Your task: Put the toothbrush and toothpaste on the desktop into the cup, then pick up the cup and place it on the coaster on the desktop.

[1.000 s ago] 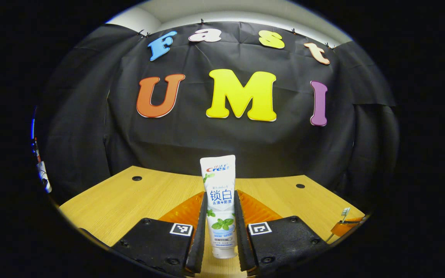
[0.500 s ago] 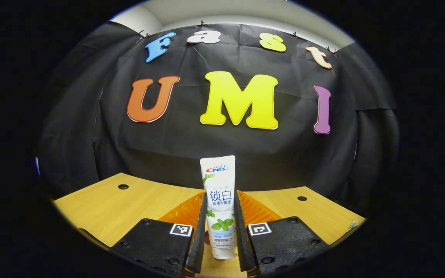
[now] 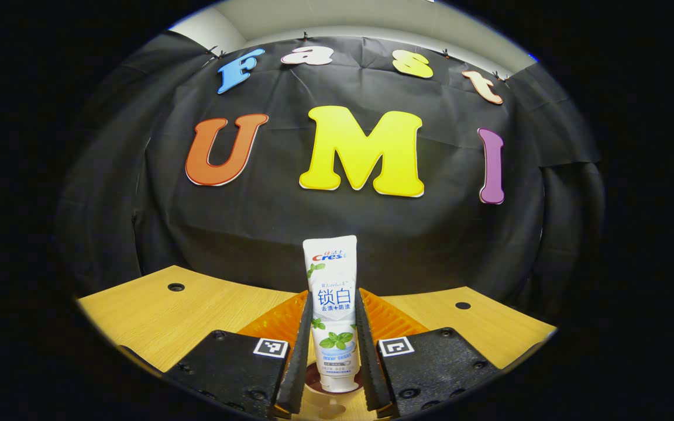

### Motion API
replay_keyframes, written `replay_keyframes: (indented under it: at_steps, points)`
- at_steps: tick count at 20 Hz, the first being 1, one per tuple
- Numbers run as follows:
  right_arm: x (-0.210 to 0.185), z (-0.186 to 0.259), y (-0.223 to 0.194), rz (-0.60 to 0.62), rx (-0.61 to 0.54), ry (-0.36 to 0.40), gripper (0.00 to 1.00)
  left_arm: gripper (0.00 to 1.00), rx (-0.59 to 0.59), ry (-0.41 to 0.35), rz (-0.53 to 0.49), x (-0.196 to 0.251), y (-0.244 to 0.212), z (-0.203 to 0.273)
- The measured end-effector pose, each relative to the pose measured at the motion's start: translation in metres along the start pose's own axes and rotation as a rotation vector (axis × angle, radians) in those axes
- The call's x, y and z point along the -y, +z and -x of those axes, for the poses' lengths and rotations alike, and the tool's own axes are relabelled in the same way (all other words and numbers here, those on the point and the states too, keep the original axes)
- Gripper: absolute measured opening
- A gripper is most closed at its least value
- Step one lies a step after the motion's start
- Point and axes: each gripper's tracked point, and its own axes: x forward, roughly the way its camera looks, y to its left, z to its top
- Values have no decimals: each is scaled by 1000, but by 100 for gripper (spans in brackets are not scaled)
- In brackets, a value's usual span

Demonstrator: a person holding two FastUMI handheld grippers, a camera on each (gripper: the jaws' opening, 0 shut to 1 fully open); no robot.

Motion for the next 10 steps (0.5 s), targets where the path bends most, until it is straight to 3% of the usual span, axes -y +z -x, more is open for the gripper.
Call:
replay_keyframes:
  at_steps: [8,10]
  points:
    - [-6,-4,-8,-9,-35,19,0,45,-50,15,4,-6,-16,-5]
    - [-7,-3,-10,-9,-40,23,0,46,-13,31,-4,-10,-4,-1]
